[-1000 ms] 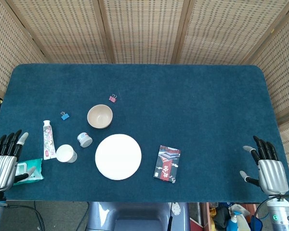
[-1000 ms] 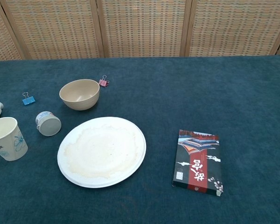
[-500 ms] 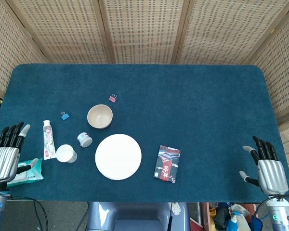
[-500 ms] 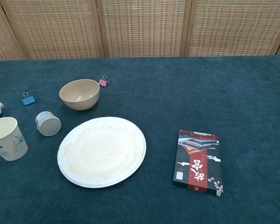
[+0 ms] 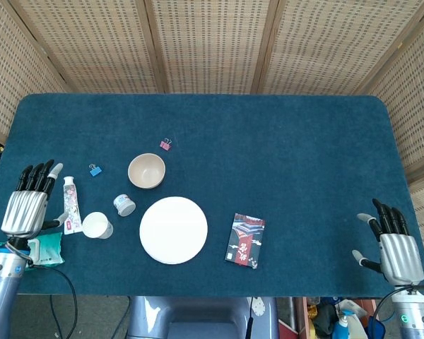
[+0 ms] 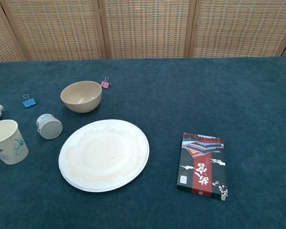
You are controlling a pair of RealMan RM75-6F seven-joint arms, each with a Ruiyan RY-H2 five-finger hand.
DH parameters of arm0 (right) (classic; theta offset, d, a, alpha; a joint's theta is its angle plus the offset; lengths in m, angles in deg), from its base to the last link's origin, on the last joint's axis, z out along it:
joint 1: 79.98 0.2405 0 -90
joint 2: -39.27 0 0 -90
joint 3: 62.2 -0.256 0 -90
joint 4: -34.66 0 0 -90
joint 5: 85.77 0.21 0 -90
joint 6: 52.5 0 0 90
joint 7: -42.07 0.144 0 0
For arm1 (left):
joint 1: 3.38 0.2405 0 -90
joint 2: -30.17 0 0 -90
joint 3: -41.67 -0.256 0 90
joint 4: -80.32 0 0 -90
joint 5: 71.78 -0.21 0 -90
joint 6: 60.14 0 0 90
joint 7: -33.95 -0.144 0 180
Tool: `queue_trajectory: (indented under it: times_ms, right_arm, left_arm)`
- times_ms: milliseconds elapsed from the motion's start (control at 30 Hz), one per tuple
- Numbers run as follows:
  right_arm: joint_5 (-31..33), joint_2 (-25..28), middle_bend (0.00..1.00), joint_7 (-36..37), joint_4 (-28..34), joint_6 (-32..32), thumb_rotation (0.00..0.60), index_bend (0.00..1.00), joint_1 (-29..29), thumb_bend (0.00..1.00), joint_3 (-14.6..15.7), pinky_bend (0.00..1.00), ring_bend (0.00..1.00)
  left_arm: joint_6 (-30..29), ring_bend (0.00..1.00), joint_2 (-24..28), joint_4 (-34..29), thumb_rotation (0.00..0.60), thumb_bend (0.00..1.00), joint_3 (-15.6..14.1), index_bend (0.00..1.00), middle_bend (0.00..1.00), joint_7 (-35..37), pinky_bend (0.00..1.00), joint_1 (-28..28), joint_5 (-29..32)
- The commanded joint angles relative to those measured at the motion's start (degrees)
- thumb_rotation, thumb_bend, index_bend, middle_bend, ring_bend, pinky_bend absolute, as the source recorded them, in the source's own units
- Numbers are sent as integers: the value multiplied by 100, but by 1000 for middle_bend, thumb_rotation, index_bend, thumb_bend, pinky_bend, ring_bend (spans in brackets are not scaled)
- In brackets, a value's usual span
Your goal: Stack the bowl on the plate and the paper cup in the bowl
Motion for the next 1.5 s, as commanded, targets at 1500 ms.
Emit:
queue_trajectory:
  times_ms: [1500]
  right_arm:
    - [340, 62, 0, 620, -242, -140, 600, 223, 23, 148, -170, 0, 0]
  left_arm:
    - [1989, 0, -2288, 2648, 600, 313, 204, 224, 0, -1050, 0, -2372, 1713]
